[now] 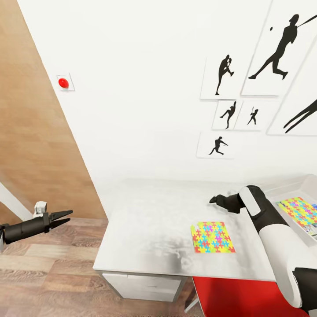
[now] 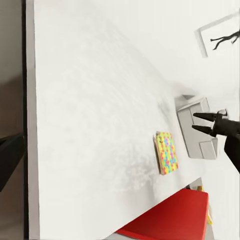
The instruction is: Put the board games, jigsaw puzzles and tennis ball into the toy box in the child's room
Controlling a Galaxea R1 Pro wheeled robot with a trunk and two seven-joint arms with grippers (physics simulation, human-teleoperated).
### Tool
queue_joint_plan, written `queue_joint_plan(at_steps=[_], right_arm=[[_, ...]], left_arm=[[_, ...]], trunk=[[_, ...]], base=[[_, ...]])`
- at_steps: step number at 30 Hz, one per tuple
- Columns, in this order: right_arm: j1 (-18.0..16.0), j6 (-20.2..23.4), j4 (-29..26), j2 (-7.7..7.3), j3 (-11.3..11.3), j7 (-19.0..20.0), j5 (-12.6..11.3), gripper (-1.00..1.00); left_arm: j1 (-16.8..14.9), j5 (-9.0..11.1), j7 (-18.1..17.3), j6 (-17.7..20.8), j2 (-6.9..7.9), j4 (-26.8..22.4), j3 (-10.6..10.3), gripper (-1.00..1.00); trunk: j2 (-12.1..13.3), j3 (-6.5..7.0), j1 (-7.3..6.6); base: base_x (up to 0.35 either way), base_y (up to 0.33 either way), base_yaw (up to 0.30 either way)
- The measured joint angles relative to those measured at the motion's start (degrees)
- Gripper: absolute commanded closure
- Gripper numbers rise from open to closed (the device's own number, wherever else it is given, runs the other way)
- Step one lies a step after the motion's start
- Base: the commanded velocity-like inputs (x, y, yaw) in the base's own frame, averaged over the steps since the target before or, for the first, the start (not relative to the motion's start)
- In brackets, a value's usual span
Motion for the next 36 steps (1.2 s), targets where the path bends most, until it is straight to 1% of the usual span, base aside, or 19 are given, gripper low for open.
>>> queue_joint_plan(at_steps=[3,7,17,20,21,28,31,36], right_arm=[[0.0,0.0,0.2,-0.03,0.1,0.0,0.0,-1.00],[0.0,-0.1,0.5,-0.08,0.1,-0.1,0.0,-1.00],[0.0,-0.2,1.3,-0.26,0.2,-0.2,0.1,-1.00],[0.1,-0.4,2.1,-0.30,0.2,-0.2,0.5,-1.00],[0.1,-1.5,3.0,-0.30,0.2,-0.1,1.9,-1.00],[0.1,-4.1,4.8,-0.29,0.1,0.2,6.7,-1.00],[0.1,-4.5,5.4,-0.29,0.1,0.3,7.9,-1.00],[0.1,-4.8,5.7,-0.36,0.0,0.4,8.7,-1.00]], left_arm=[[-0.2,1.8,0.0,0.1,-0.48,-0.1,-0.1,-1.00],[-0.3,3.2,0.0,0.1,-0.95,-0.3,-0.2,-1.00],[-0.3,3.8,0.0,0.1,-1.15,-0.4,-0.3,-1.00],[-0.3,3.8,0.0,0.1,-1.20,-0.4,-0.3,-1.00],[-0.4,3.8,0.0,0.2,-1.23,-0.4,-0.3,-1.00],[-0.4,3.8,0.0,0.1,-1.20,-0.4,-0.3,-1.00],[-0.4,3.8,0.0,0.1,-1.19,-0.4,-0.3,-1.00],[-0.4,3.8,0.0,0.1,-1.18,-0.4,-0.3,-1.00]], trunk=[[0.0,-0.28,0.00],[0.0,-0.66,0.00],[0.0,-1.61,0.00],[0.0,-1.89,0.00],[0.0,-1.98,0.00],[0.0,-2.64,0.00],[0.0,-2.93,0.00],[0.0,-3.40,0.00]], base=[[0.000,0.000,0.000],[0.000,0.000,0.000],[0.000,0.000,0.000],[0.000,0.000,0.000],[0.000,0.000,0.000],[0.000,0.000,0.000],[0.000,0.000,0.000],[0.000,0.000,0.000]])
